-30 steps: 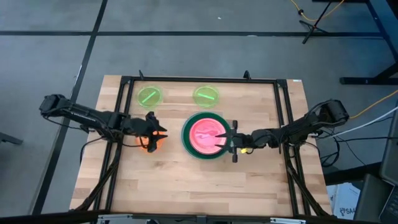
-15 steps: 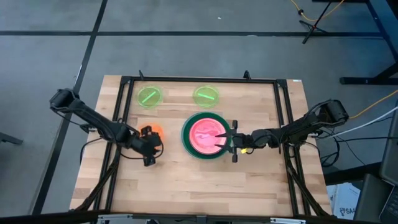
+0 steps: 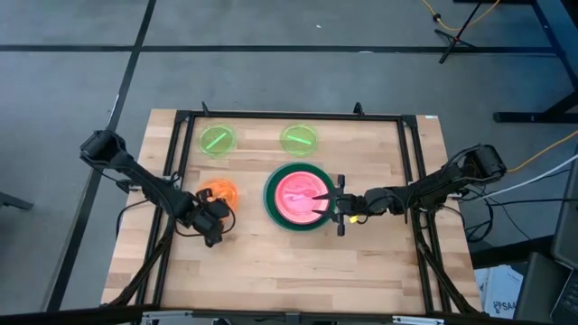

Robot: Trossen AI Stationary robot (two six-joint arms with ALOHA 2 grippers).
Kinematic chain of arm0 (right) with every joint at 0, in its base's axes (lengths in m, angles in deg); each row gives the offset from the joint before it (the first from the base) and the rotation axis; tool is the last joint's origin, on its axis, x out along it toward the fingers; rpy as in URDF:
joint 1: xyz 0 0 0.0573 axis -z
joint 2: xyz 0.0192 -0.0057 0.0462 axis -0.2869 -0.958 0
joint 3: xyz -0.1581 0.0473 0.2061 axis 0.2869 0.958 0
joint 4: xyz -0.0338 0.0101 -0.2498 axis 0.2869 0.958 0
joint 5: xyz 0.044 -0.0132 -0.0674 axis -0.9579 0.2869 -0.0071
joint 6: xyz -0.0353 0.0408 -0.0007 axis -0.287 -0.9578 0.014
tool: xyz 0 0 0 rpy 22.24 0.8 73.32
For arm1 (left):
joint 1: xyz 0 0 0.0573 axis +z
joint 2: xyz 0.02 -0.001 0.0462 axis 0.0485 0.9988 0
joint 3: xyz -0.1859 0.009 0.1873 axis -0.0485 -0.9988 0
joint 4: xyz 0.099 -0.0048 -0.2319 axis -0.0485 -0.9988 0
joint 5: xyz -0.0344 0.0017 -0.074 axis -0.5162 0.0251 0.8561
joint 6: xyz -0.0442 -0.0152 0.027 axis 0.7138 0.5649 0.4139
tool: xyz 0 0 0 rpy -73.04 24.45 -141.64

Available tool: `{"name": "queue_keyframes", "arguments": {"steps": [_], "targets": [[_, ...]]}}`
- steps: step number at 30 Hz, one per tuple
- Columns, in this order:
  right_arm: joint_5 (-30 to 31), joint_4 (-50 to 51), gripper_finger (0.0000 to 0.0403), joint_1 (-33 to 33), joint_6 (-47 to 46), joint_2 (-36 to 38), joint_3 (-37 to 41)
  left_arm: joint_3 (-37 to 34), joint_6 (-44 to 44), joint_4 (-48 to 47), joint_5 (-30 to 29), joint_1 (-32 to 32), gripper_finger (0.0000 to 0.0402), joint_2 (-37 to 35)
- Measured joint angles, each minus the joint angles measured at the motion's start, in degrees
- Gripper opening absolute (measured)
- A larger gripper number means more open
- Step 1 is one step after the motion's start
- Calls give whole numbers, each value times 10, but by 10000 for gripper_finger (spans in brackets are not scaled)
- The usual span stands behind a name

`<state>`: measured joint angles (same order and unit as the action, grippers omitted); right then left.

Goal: Stack plastic plates
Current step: Stack the orange plate on the light pink plate

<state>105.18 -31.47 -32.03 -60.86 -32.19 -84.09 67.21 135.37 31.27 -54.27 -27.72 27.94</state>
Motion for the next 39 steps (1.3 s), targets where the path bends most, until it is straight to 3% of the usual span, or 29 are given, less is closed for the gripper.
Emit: {"name": "queue_keyframes", "arguments": {"steps": [7,16,23,32,39], "targets": [[0,3,166,0,0,0,0,-4,-18,3,-15,4,117,50],[20,7,166,0,1,0,0,-3,-40,8,-23,4,12,55],[20,11,166,0,1,0,0,39,-72,-23,-65,5,2,58],[25,12,166,0,0,0,0,160,-225,-40,-132,45,2,57],[25,12,166,0,0,0,0,201,-393,79,-104,86,2,57]]}}
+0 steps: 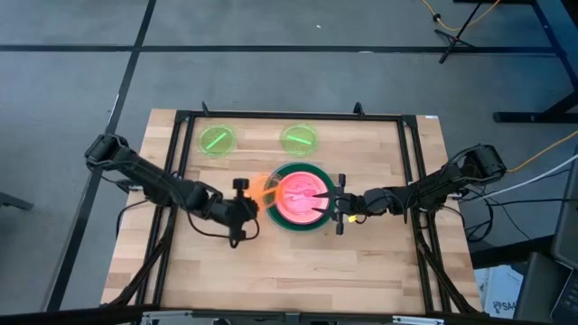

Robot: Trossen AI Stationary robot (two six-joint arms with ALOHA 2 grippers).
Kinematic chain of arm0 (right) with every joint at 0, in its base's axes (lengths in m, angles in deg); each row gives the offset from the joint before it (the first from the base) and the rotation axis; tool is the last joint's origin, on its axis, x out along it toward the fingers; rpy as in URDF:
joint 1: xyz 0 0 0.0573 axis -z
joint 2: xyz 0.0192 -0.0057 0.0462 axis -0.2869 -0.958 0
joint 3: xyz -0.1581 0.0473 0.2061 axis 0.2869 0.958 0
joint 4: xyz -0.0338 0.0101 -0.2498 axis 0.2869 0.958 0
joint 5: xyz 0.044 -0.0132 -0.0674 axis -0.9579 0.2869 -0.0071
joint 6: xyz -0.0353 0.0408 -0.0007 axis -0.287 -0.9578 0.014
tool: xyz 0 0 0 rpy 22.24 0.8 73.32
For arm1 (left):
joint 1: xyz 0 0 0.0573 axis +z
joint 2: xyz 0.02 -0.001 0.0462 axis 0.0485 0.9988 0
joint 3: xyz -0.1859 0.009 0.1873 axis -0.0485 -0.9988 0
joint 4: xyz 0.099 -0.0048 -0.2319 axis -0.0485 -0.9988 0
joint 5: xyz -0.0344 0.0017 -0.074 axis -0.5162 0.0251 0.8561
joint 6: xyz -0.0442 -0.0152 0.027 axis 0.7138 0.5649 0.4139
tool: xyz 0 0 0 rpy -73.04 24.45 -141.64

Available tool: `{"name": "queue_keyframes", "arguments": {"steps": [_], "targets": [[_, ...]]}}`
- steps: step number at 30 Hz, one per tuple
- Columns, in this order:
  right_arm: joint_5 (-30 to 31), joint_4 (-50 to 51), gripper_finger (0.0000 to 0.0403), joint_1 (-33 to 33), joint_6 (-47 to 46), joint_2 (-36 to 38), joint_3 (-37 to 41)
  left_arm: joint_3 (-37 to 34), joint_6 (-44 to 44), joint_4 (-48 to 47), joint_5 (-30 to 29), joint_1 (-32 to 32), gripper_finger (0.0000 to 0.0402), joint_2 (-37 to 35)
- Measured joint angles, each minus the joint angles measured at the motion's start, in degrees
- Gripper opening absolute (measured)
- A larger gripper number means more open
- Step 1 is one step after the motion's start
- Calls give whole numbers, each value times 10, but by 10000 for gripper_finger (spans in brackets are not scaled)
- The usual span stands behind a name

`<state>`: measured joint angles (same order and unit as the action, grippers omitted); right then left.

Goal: Stack plastic plates
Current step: Stack the orange plate on the light pink plate

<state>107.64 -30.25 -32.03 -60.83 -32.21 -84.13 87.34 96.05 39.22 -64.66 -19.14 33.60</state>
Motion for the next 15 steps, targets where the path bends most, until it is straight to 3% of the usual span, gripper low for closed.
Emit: {"name": "queue_keyframes", "arguments": {"steps": [9,15], "targets": [[5,16,166,0,-1,0,0,0,-102,126,91,51,2,0],[5,21,166,0,-2,0,0,0,-111,131,177,77,2,0]]}}
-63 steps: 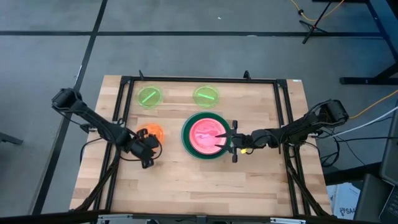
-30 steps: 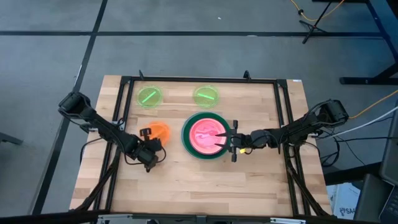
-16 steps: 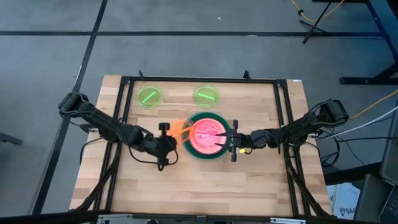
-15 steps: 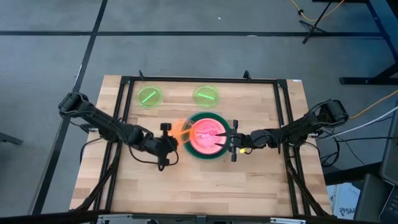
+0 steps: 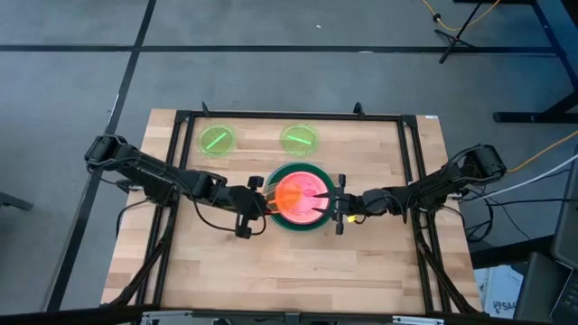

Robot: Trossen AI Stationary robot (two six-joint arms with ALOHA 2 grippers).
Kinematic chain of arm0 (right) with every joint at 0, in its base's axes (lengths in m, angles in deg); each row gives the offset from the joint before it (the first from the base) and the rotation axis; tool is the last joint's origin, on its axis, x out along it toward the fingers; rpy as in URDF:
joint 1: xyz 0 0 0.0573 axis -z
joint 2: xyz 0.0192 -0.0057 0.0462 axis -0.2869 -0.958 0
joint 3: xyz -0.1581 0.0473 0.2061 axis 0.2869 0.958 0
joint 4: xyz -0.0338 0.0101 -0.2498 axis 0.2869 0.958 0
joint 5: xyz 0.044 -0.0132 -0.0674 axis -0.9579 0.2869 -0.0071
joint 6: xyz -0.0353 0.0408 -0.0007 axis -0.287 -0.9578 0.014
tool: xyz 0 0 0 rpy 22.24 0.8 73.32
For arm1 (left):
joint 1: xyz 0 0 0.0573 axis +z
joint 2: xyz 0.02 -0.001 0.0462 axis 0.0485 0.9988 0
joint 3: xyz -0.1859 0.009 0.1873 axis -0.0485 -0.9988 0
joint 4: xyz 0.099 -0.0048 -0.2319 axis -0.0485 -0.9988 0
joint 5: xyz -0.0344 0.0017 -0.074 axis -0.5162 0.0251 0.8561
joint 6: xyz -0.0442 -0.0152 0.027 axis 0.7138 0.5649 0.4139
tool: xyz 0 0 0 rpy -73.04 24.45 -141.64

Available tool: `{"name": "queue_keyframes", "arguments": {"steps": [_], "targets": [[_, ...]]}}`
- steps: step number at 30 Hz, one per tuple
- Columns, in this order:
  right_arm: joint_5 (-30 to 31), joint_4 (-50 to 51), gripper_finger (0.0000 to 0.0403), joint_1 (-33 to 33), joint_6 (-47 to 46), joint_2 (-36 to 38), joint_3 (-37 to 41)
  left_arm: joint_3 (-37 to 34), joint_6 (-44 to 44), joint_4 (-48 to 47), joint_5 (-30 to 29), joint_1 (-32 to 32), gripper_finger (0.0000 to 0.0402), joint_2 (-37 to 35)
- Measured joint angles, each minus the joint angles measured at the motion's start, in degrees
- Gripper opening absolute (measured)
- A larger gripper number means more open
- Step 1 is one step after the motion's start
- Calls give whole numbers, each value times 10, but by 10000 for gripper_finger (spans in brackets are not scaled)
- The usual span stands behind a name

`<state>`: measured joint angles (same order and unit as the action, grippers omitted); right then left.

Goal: Stack plastic plates
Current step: Stack the orange plate on the light pink plate

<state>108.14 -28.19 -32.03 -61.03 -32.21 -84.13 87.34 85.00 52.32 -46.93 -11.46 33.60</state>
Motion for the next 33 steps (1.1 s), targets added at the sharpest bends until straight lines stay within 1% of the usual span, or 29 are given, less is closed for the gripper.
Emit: {"name": "queue_keyframes", "arguments": {"steps": [2,6,9,12,14,17,21,24,29,33], "targets": [[0,1,166,0,-4,0,0,0,-1,2,13,1,2,0],[-20,10,166,0,-48,0,0,0,-3,4,17,1,2,0],[-11,9,166,0,-49,0,0,0,-21,10,15,1,2,0],[0,9,166,0,-49,0,0,0,-43,39,16,5,2,0],[0,10,170,0,-49,0,0,0,-61,66,15,11,2,12],[6,15,189,0,-50,0,0,0,-89,74,15,18,2,48],[21,95,218,0,-64,20,0,0,-105,99,20,29,2,100],[40,137,230,0,-71,50,0,-1,-111,121,22,37,2,134],[40,189,234,0,-71,93,0,-1,-127,141,13,49,3,162],[40,206,234,0,-74,94,0,-1,-127,152,9,60,5,166]]}}
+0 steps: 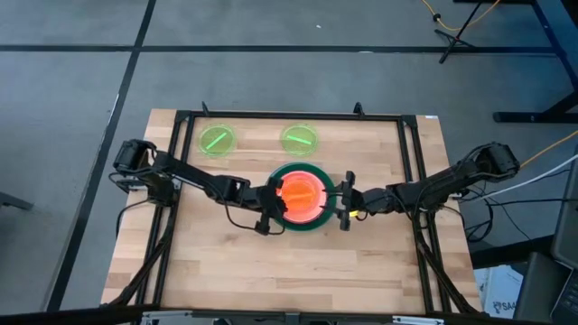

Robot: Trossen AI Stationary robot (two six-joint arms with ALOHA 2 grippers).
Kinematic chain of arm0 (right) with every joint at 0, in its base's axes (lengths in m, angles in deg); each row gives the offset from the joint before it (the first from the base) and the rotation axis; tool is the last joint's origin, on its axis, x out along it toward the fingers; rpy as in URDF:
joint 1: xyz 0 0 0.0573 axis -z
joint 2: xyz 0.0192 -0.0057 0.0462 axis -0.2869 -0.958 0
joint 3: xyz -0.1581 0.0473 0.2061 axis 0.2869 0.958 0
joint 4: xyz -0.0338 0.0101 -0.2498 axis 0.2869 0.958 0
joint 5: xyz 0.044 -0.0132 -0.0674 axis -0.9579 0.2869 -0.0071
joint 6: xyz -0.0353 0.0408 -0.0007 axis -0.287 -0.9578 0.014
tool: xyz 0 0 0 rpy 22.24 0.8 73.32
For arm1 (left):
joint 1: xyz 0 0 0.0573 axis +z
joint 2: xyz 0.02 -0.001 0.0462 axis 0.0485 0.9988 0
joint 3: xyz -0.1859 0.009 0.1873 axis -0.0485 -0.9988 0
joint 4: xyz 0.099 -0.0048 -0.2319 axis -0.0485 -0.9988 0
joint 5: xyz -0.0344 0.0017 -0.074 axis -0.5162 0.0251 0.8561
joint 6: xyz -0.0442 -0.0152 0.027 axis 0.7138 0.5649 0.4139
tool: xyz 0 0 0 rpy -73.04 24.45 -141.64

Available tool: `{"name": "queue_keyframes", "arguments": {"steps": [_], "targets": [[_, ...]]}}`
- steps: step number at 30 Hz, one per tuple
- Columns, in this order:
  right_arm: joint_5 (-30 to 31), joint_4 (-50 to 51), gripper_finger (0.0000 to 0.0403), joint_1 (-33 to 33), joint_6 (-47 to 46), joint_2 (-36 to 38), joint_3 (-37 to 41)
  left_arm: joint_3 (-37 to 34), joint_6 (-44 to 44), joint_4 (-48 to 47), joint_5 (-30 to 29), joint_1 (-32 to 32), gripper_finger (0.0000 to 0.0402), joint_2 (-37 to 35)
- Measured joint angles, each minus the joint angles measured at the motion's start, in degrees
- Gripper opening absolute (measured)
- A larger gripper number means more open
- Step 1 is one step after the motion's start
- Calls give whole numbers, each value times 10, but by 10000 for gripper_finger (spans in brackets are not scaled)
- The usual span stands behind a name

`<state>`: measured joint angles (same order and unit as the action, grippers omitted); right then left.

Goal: Stack plastic plates
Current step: Stack the orange plate on the light pink plate, then stack the left green plate on the orange plate

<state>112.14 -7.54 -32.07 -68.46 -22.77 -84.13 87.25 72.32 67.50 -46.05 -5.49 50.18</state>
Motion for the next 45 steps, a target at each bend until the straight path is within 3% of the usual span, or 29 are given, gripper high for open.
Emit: {"name": "queue_keyframes", "arguments": {"steps": [13,23,28,34,45], "targets": [[0,4,234,0,-3,0,0,0,10,16,17,8,15,0],[0,8,234,0,-16,-1,0,0,25,-2,13,3,133,-17],[0,10,234,0,-16,-1,0,0,56,-46,11,4,165,-63],[0,8,234,0,-16,-1,0,0,105,-140,6,16,174,-125],[0,7,234,0,-16,-1,0,0,127,-263,-62,88,155,-180]]}}
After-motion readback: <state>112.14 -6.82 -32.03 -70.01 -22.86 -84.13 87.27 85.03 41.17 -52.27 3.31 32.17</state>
